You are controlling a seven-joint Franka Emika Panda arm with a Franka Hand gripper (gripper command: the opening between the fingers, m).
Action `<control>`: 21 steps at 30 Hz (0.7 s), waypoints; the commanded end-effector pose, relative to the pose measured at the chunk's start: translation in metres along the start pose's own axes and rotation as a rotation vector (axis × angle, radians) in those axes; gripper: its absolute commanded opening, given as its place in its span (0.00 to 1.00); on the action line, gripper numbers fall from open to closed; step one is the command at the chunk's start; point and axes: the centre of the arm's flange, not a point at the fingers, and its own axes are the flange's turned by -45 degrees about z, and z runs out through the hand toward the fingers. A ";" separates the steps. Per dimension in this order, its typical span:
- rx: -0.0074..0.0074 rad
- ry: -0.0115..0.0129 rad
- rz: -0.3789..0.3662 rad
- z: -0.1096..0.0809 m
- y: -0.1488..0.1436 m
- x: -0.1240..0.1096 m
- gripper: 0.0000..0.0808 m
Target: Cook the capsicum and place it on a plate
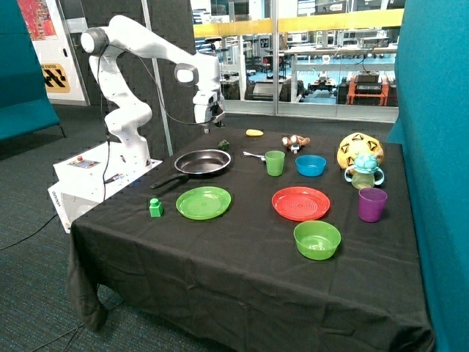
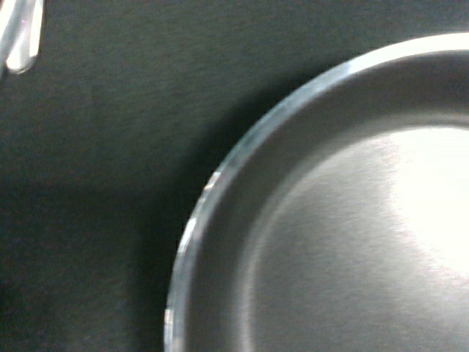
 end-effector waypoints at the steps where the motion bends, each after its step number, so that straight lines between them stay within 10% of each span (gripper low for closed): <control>1: 0.0026 0.0009 -0.071 0.006 -0.040 -0.004 0.60; 21: 0.0026 0.0010 -0.125 0.027 -0.101 -0.018 0.65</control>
